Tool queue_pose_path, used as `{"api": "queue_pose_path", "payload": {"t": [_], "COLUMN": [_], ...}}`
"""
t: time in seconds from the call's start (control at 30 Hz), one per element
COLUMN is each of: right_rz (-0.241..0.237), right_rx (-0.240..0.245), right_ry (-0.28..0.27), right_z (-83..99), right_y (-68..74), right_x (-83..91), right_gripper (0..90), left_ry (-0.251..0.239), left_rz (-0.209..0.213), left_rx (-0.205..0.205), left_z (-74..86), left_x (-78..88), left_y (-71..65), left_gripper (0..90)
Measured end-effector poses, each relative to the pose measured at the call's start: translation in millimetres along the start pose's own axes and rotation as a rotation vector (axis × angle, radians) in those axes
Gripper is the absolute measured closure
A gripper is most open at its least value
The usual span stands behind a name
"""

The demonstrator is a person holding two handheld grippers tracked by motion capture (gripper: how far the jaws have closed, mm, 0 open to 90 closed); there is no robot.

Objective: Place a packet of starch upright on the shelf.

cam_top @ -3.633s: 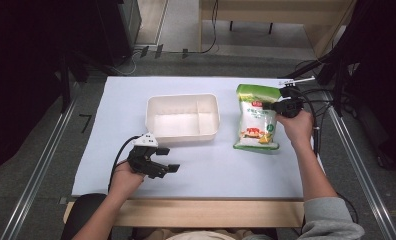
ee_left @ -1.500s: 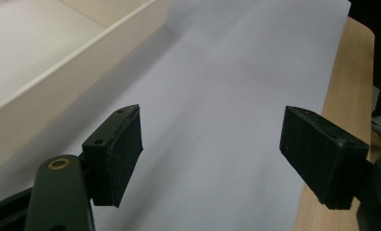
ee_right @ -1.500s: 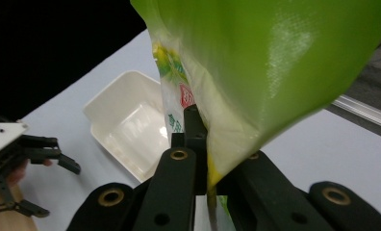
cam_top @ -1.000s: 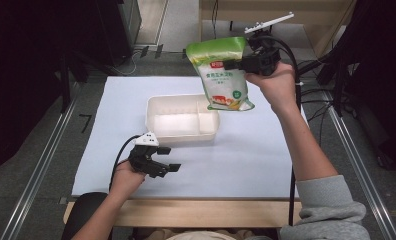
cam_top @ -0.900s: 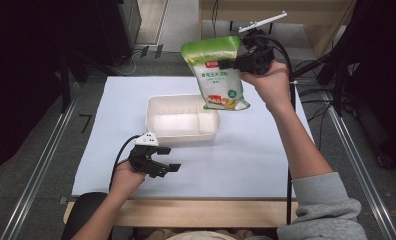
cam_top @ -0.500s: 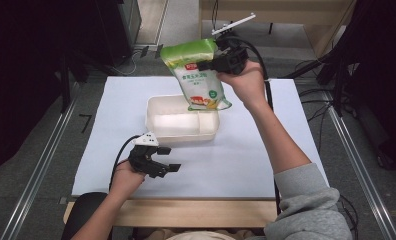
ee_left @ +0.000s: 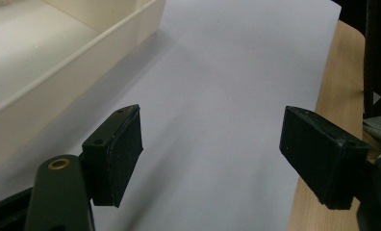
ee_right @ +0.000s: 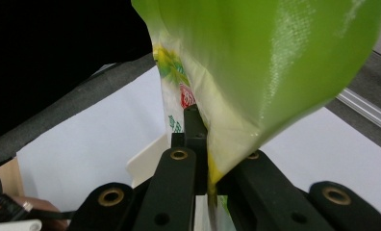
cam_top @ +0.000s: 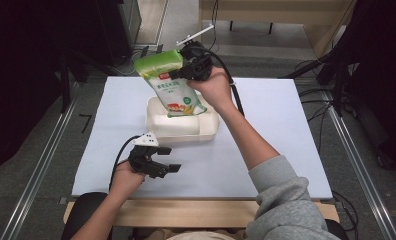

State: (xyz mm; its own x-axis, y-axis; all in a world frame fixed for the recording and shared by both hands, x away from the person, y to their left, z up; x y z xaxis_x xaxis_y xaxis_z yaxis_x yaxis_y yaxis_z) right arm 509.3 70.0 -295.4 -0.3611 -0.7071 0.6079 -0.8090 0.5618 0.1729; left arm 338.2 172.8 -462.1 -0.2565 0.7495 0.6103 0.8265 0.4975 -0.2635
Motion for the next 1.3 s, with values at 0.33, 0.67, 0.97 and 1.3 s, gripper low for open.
{"api": "queue_pose_path", "payload": {"t": [0.33,0.67,0.97,1.3], "right_rz": [-0.041,-0.009,0.033,0.107], "right_rx": [-0.011,-0.004,-0.068,-0.105], "right_ry": [0.023,0.058,0.067,0.067], "right_z": [7.6,34.6,48.8,55.7], "right_y": [14.2,-4.6,-40.4,-61.9], "right_x": [-49.0,-82.3,-78.6,-69.6], "right_gripper": [90.0,90.0,80.3,50.7], "left_ry": [0.003,0.009,0.018,0.013], "left_rz": [0.002,0.003,0.003,0.002], "left_rx": [-0.005,-0.007,-0.011,-0.009], "left_z": [0.1,0.3,0.7,0.5], "left_x": [0.3,-0.1,-1.8,-1.6], "left_y": [-0.1,-0.7,-1.0,-1.1], "left_gripper": [23.5,23.6,23.5,23.6]}}
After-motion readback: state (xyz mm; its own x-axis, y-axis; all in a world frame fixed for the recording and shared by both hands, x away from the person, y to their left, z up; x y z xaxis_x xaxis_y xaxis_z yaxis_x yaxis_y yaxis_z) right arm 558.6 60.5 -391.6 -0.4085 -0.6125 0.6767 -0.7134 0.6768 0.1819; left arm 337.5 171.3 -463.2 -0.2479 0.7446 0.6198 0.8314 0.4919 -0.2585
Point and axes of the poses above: each handheld gripper's, and its own axes: x roughly backward along the jaws, z roughly out of its underside, y roughly to its left, the point moved 6 cm from there along -x, roughly forward along the jaws, and after that the axes turned 2 degrees about z, right-handed, at the moved point
